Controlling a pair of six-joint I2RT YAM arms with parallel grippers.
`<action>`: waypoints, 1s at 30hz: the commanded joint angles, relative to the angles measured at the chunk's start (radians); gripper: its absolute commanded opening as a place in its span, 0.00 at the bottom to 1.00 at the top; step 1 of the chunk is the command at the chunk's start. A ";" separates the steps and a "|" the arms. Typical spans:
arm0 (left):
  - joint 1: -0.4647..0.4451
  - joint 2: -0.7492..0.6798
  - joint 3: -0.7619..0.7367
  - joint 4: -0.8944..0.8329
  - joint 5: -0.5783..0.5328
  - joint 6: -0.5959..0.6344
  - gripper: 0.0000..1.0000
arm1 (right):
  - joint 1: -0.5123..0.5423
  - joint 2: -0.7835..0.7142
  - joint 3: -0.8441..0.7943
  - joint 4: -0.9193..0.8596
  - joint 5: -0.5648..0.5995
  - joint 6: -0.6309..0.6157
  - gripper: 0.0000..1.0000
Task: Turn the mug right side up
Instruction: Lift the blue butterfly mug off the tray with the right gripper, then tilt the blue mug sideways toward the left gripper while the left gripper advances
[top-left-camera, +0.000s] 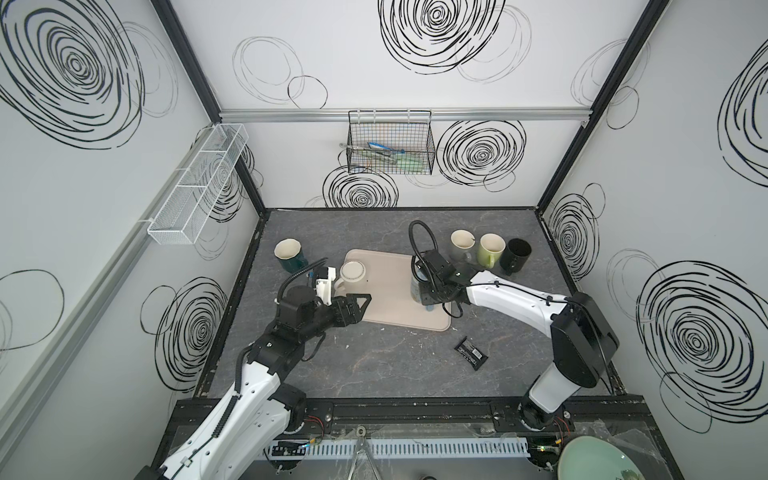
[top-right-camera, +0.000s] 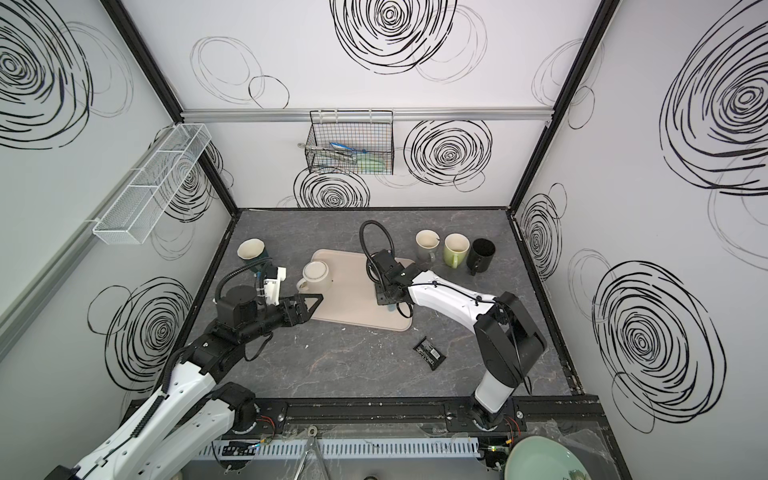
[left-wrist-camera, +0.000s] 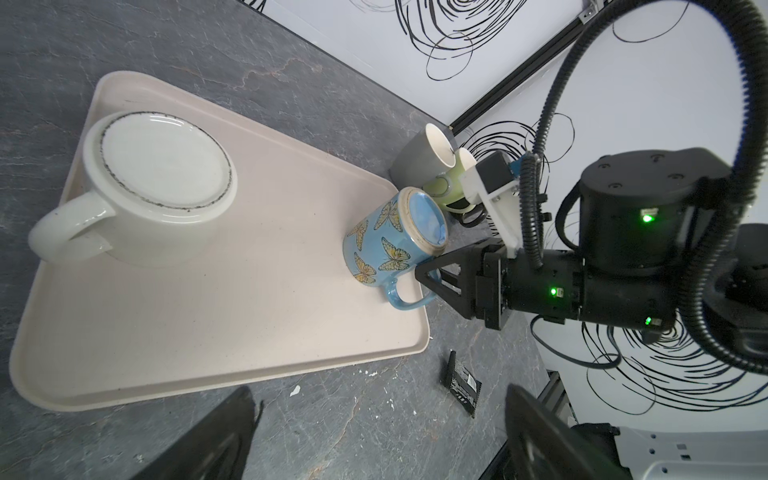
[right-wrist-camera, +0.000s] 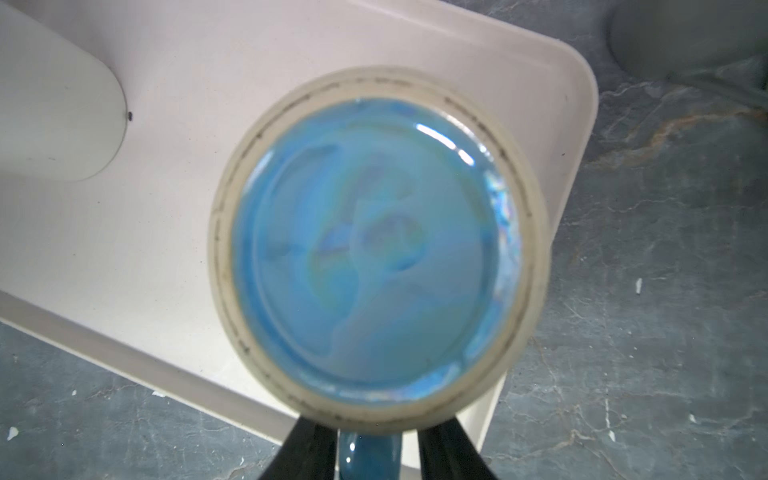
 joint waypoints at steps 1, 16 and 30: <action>0.010 -0.006 -0.014 0.046 -0.002 0.022 0.96 | -0.015 0.029 0.036 -0.081 0.006 -0.023 0.33; 0.011 -0.010 -0.021 0.024 -0.010 0.045 0.96 | -0.015 0.096 0.097 -0.125 0.038 -0.035 0.13; 0.018 -0.003 -0.030 0.014 -0.009 0.045 0.96 | -0.012 -0.075 0.024 0.016 -0.134 -0.036 0.06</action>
